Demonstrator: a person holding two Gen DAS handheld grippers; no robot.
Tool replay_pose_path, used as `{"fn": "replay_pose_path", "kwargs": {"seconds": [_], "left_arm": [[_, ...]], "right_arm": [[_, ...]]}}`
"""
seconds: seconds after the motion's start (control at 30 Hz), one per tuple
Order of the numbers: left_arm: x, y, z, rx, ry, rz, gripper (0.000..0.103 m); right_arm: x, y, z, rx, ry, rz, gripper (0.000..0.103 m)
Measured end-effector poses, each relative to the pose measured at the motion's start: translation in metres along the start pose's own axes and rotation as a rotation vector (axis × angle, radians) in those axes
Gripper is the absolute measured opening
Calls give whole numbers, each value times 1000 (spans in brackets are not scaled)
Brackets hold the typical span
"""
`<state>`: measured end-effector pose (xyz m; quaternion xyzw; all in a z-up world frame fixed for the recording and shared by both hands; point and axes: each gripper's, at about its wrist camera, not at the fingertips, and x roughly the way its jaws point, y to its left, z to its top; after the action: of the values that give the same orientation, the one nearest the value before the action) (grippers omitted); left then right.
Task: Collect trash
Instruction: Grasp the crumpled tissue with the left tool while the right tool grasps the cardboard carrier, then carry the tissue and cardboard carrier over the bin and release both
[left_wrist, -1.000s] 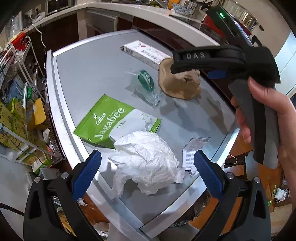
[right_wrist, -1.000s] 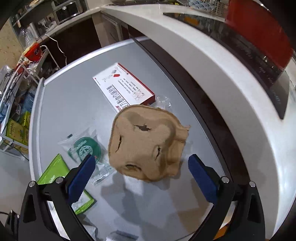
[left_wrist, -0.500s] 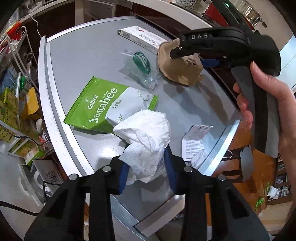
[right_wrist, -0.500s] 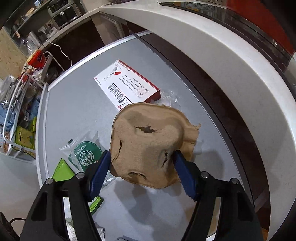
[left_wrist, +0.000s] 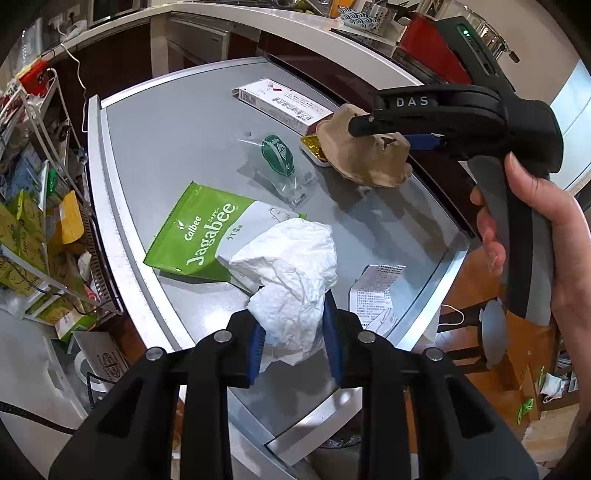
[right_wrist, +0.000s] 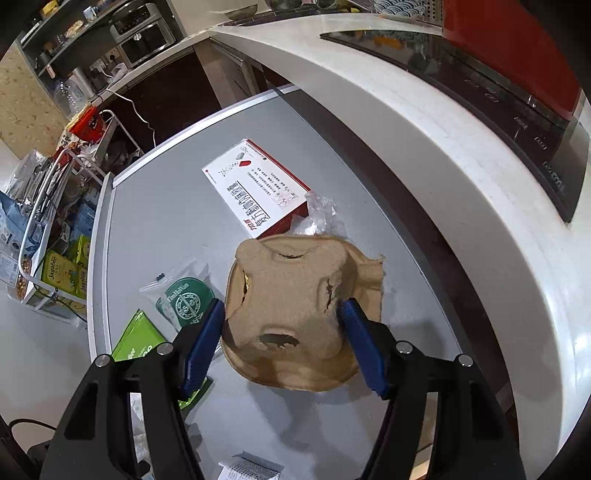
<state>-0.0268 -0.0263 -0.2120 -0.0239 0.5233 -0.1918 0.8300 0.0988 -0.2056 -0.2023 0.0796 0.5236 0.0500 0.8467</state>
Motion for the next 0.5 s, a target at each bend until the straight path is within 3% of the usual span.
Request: {"fn": "replay_pose_path", "kwargs": {"seconds": [0.27, 0.5], "left_arm": [[-9, 9, -3, -49, -14, -16, 26], [-35, 12, 10, -57, -90, -19, 26]], "right_arm": [[-12, 2, -3, -15, -23, 10, 65], [-38, 9, -4, -49, -70, 13, 64]]}}
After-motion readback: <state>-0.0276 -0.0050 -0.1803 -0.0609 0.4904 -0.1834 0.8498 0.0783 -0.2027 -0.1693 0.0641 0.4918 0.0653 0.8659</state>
